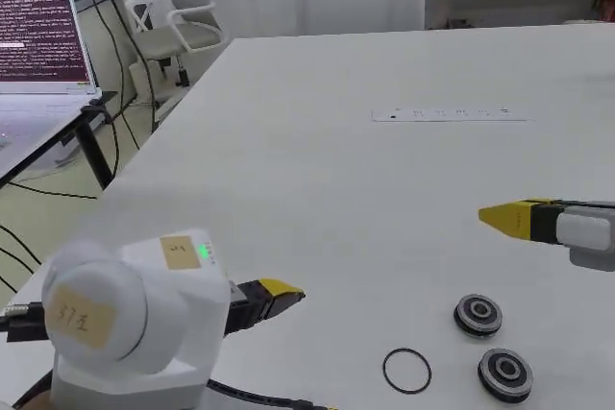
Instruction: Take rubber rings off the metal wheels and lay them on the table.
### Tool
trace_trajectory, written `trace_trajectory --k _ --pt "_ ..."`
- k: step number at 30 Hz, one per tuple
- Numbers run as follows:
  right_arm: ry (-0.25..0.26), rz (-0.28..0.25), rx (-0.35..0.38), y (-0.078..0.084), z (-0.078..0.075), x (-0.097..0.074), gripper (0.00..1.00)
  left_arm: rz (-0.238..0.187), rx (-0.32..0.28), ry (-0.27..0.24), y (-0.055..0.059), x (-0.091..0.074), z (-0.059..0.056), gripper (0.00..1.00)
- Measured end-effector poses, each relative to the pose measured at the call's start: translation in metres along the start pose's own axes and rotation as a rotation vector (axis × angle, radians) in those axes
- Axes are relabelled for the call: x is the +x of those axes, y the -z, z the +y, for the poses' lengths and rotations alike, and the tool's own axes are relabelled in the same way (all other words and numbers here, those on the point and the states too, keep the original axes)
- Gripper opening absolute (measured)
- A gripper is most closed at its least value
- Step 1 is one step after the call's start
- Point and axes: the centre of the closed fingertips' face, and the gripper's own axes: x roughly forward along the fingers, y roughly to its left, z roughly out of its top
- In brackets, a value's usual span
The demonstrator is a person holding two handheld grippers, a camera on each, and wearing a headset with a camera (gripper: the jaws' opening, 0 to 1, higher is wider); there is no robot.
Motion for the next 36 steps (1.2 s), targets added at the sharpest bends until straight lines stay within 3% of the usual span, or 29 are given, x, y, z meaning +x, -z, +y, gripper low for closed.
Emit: trace_trajectory --k 4,8,11,14,19,26,28,36 --pt "-0.020 -0.009 -0.031 -0.004 0.002 -0.014 0.16 -0.003 0.010 -0.005 -0.001 0.000 0.002 0.76" --pt "-0.055 -0.013 -0.109 -0.008 0.011 -0.024 0.16 -0.015 0.043 0.009 -0.007 -0.001 0.000 0.76" --pt "-0.103 0.049 -0.170 0.000 0.019 -0.029 0.18 -0.012 0.124 0.018 -0.014 -0.004 -0.001 0.78" --pt "-0.100 0.082 -0.241 0.007 0.018 -0.032 0.19 -0.029 0.147 0.019 -0.028 -0.008 -0.002 0.78" --pt "-0.091 0.110 -0.259 0.015 0.015 -0.035 0.27 -0.090 0.169 0.031 -0.061 -0.017 0.002 0.78" --pt "-0.088 0.148 -0.266 0.028 0.008 -0.037 0.28 -0.122 0.294 0.002 -0.107 -0.023 0.015 0.77" --pt "-0.081 0.152 -0.263 0.032 0.004 -0.037 0.28 -0.128 0.353 0.006 -0.120 -0.021 0.016 0.75" --pt "-0.064 0.165 -0.221 0.045 -0.009 -0.038 0.27 -0.107 0.430 0.058 -0.147 -0.004 0.015 0.76"
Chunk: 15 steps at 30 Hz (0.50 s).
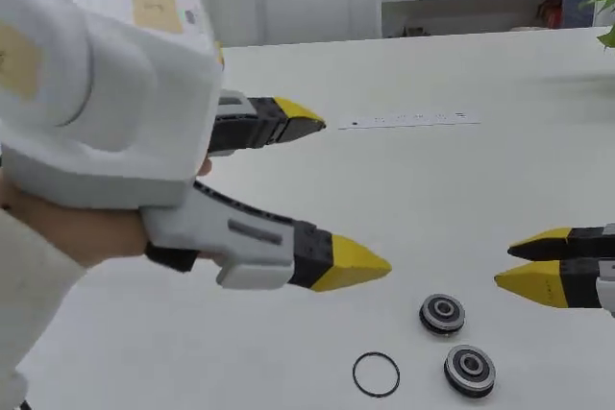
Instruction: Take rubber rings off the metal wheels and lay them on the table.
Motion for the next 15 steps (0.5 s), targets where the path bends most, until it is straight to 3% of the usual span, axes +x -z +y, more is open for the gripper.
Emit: trace_trajectory --k 5,10,15 --pt "-0.005 0.001 0.024 0.004 -0.002 0.001 0.27 -0.003 0.074 0.020 -0.021 0.026 0.008 0.75" --pt "-0.001 0.038 0.021 0.014 -0.003 0.005 0.27 -0.068 0.084 0.044 -0.040 0.054 0.006 0.75" --pt "0.015 0.035 -0.030 0.014 0.000 0.006 0.23 -0.116 0.079 0.060 -0.038 0.080 -0.003 0.72"
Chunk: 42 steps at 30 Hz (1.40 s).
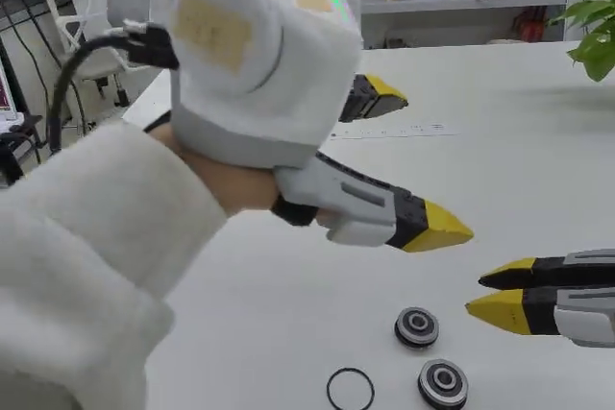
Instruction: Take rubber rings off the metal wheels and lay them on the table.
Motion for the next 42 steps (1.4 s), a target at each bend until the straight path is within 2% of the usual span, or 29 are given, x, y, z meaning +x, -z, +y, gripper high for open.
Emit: trace_trajectory --k 2,4,6,7,8,9,10,12,13,14,16,18,19,23,26,32,35,37,39,42 --pt "-0.002 0.000 0.002 0.000 0.001 0.001 0.23 -0.020 -0.018 0.000 0.013 0.011 -0.005 0.67" --pt "-0.001 0.001 0.000 0.001 0.001 0.002 0.23 -0.028 -0.081 -0.016 0.030 0.021 -0.008 0.62" --pt "-0.004 0.011 0.009 0.004 0.000 0.003 0.22 -0.033 -0.109 -0.025 0.049 0.028 -0.013 0.60" --pt "-0.001 0.019 0.016 0.007 -0.001 0.004 0.22 -0.026 -0.132 -0.027 0.062 0.030 -0.018 0.59" --pt "0.000 0.022 0.017 0.008 -0.001 0.005 0.22 -0.018 -0.147 -0.020 0.069 0.031 -0.021 0.59" --pt "0.002 0.025 0.023 0.009 -0.002 0.006 0.22 0.044 -0.152 0.011 0.083 0.032 -0.028 0.58" --pt "-0.003 0.029 0.026 0.010 -0.001 0.007 0.22 0.082 -0.131 0.028 0.089 0.032 -0.030 0.58" --pt "-0.016 0.043 0.026 0.014 0.002 0.010 0.22 0.035 -0.142 0.000 0.086 0.036 -0.028 0.57" --pt "-0.019 0.058 0.025 0.017 0.002 0.011 0.21 0.011 -0.224 0.008 0.085 0.039 -0.031 0.56" --pt "-0.020 0.074 0.025 0.021 0.003 0.012 0.21 0.022 -0.238 0.045 0.087 0.040 -0.038 0.56" --pt "-0.025 0.106 0.006 0.028 0.005 0.015 0.21 0.023 -0.219 0.038 0.089 0.043 -0.039 0.54" --pt "-0.035 0.118 -0.002 0.030 0.008 0.016 0.20 0.019 -0.229 0.036 0.091 0.046 -0.042 0.53" --pt "-0.039 0.125 -0.003 0.032 0.008 0.017 0.19 0.025 -0.229 0.056 0.093 0.047 -0.046 0.52" --pt "-0.046 0.178 -0.013 0.043 0.010 0.019 0.18 0.051 -0.239 0.071 0.105 0.051 -0.054 0.48" --pt "-0.059 0.213 -0.010 0.051 0.013 0.021 0.19 0.087 -0.251 0.109 0.115 0.053 -0.067 0.45" --pt "-0.075 0.313 -0.026 0.073 0.015 0.022 0.20 0.115 -0.243 0.167 0.123 0.058 -0.085 0.36" --pt "-0.082 0.351 -0.046 0.082 0.016 0.024 0.21 0.150 -0.241 0.201 0.133 0.062 -0.095 0.33" --pt "-0.101 0.377 -0.039 0.088 0.021 0.026 0.22 0.162 -0.243 0.208 0.138 0.063 -0.098 0.31" --pt "-0.101 0.413 -0.066 0.096 0.018 0.026 0.22 0.173 -0.246 0.218 0.142 0.064 -0.101 0.29" --pt "-0.099 0.424 -0.084 0.099 0.017 0.029 0.22 0.192 -0.232 0.218 0.148 0.064 -0.102 0.27"
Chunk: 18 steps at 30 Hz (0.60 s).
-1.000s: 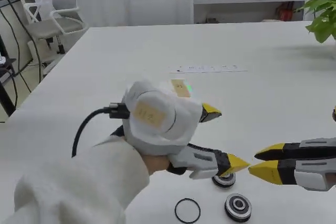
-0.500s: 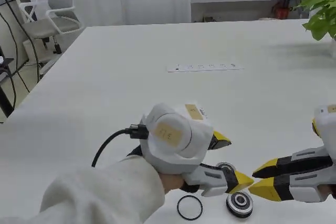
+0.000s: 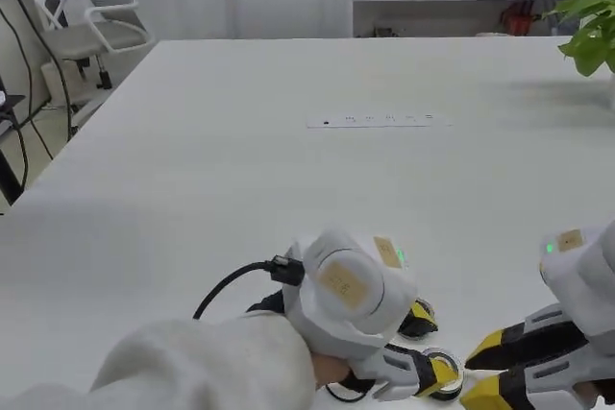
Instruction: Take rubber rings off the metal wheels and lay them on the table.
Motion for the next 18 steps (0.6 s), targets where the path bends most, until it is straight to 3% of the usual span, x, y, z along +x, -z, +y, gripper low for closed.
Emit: trace_trajectory --k 18 --pt "0.037 0.020 -0.097 -0.005 -0.005 0.008 0.20 0.027 -0.010 0.035 0.011 0.006 -0.008 0.16"
